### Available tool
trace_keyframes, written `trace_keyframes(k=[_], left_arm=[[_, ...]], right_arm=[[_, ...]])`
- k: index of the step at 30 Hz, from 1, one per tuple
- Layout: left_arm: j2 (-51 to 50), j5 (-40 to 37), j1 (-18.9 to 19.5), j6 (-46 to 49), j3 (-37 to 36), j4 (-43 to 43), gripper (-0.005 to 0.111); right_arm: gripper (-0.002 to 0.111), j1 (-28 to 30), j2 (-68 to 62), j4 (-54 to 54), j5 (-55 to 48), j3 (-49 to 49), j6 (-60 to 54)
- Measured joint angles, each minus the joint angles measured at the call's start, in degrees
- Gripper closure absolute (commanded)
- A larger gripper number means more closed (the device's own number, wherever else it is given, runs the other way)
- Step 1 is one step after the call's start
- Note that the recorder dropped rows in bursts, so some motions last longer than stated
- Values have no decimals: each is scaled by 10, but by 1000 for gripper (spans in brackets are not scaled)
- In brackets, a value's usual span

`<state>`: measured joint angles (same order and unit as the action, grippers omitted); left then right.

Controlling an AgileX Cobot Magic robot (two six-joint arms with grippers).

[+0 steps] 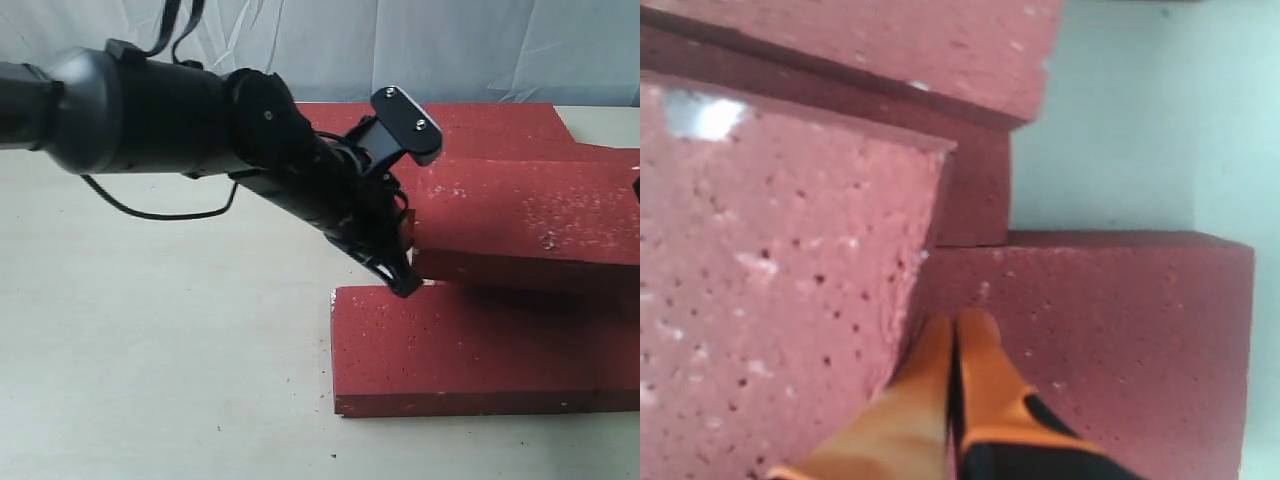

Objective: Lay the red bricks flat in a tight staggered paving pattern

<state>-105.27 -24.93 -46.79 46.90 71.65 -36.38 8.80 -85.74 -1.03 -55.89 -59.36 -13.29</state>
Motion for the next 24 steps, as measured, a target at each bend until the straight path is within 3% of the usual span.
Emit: trace_keyframes(k=[10,24], left_arm=[[98,-21,91,-27,-95,39,107],[207,-46,261,-31,-191,73,107]], right_arm=[[109,-165,4,-6,47,-6,2],[109,-333,-135,-37,45,-155,7]])
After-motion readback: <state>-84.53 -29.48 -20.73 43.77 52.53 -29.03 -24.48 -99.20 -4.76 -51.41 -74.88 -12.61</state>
